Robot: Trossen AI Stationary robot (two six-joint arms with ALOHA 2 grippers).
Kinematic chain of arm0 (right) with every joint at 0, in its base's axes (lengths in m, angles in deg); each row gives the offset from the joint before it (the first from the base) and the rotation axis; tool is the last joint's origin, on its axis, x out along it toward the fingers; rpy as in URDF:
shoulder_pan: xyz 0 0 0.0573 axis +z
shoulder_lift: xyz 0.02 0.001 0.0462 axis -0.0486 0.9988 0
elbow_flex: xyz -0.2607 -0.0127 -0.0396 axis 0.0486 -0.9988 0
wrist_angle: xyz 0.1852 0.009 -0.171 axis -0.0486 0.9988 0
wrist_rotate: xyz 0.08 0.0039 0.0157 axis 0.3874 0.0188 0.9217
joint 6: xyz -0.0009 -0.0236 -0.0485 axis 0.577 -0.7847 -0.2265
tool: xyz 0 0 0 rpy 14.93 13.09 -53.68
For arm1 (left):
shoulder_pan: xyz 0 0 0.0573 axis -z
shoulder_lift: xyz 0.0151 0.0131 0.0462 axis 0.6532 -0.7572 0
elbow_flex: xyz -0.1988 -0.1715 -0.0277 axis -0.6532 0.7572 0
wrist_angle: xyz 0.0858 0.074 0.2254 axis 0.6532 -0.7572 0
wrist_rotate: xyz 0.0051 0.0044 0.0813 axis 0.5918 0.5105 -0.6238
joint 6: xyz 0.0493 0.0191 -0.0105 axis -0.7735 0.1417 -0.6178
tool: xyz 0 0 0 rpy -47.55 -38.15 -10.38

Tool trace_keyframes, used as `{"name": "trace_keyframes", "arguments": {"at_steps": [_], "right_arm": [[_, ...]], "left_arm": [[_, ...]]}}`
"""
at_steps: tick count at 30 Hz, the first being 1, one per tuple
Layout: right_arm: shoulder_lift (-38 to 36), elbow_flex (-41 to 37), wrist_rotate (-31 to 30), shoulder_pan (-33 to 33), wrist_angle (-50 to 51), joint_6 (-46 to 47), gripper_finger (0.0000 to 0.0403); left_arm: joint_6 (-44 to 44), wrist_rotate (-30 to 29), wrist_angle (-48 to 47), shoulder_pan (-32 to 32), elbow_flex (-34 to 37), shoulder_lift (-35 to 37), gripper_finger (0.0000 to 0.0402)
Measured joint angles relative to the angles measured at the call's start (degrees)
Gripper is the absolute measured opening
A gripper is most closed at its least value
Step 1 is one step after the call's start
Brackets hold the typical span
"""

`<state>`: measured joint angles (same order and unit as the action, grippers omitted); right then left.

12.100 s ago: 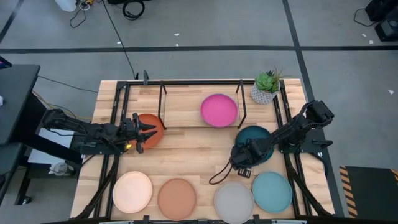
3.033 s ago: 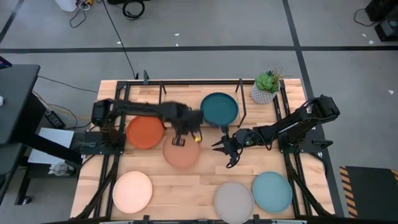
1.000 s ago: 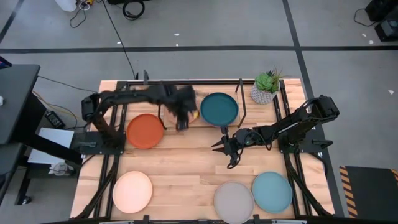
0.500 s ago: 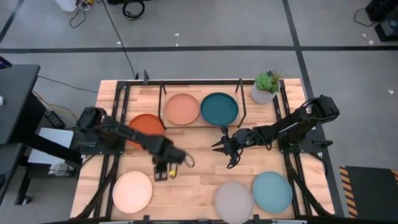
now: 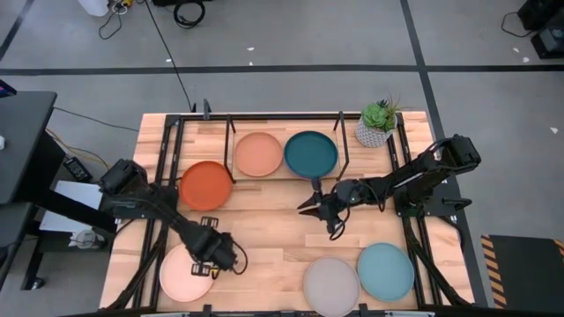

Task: Place and stack plates onto a shelf
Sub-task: Stack the light orange plate on top of the brown plate on the shelf

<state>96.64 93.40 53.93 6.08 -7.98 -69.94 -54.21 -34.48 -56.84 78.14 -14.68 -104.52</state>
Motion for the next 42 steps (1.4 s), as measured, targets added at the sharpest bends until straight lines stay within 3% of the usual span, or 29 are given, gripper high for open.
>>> {"name": "trace_keyframes", "arguments": {"at_steps": [2,6,17,22,31,36,42], "right_arm": [[0.0,0.0,1.8,-0.75,-0.05,-1.04,0.0082],[0.0,0.0,3.84,-2.37,-0.52,-1.48,0.0082],[0.0,0.0,6.48,-4.61,-0.82,-0.17,0.0082],[0.0,0.0,6.57,-4.61,-0.77,1.76,0.0082],[0.0,0.0,8.55,-4.57,-0.14,6.48,0.0082],[0.0,0.0,8.92,-4.13,1.1,9.26,0.0082],[0.0,0.0,5.29,-2.62,2.85,12.18,0.0082]], "left_arm": [[0.54,-2.62,0.23,0.84,0.41,0.0,0.0128],[1.26,-2.51,1.6,1.54,0.51,0.0,0.0117],[0.92,-1.89,5.35,2.42,0.51,0.0,0.0015],[-1.83,-3.3,4.54,0.06,-0.6,-0.04,0.0008],[-15.18,-6.55,-4.68,-10.85,-11.1,-0.02,0.0005],[-18.21,-7.03,-7.4,-20.74,-18.11,-0.02,0.0005],[-27.46,-7.75,-11.19,-33.99,-23.84,-0.02,0.0005]]}}
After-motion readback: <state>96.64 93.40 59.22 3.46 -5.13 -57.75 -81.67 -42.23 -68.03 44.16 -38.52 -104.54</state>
